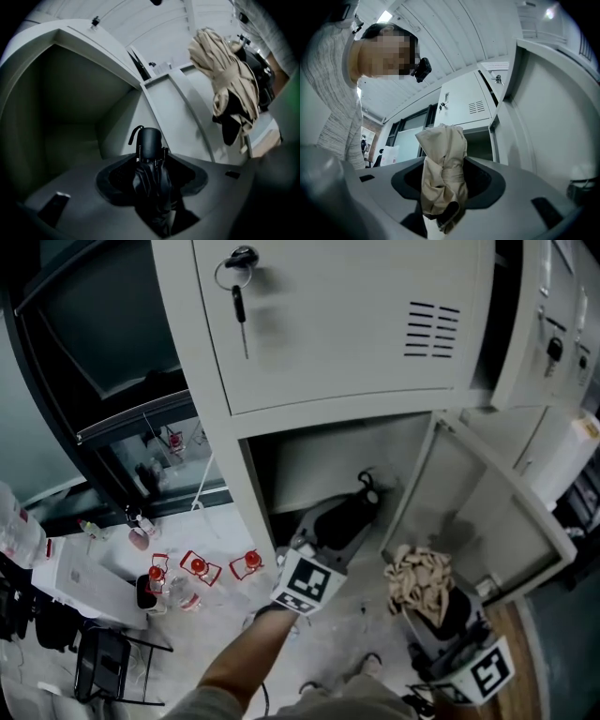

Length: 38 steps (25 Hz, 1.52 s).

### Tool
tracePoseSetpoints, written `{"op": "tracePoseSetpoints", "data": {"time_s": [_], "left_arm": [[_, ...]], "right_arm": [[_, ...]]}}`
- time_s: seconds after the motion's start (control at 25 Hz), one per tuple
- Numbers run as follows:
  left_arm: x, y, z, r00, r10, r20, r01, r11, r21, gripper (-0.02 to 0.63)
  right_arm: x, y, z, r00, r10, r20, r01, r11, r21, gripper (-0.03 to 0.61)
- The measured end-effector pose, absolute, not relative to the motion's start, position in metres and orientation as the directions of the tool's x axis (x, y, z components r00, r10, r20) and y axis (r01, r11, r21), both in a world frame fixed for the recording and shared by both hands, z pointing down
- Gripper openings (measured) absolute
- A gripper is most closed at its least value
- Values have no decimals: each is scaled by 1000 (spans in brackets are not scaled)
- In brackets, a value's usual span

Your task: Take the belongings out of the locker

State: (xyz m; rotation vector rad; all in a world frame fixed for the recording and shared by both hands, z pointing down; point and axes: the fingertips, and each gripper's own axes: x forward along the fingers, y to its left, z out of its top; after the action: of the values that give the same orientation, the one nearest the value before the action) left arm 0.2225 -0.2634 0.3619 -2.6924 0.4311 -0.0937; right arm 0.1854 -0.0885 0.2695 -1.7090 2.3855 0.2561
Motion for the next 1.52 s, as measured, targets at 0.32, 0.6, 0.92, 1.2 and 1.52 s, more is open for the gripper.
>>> {"op": "tracePoseSetpoints", "data": {"time_s": [0.32, 0.6, 0.92, 1.2, 1.52], "left_arm": [[199, -271, 335, 921, -353, -167, -365, -929, -52, 207], [184, -245, 333, 917, -336, -214, -316, -941, 121, 207], [148, -210, 332, 918, -306, -251, -272, -949, 162, 207], [111, -184, 334, 920, -297, -257, -259, -950, 173, 207], [74, -169, 331, 909, -319, -267, -280, -944, 173, 207]], "right_arm": [[183, -97, 279, -332, -914, -233, -942, 334, 32, 207], [193, -101, 294, -322, -927, -193, -947, 320, 39, 207], [186, -109, 297, -334, -919, -210, -941, 339, 12, 207], [171, -112, 303, -353, -913, -203, -932, 362, -8, 207], [147, -112, 312, -375, -908, -186, -922, 387, -29, 207]]}}
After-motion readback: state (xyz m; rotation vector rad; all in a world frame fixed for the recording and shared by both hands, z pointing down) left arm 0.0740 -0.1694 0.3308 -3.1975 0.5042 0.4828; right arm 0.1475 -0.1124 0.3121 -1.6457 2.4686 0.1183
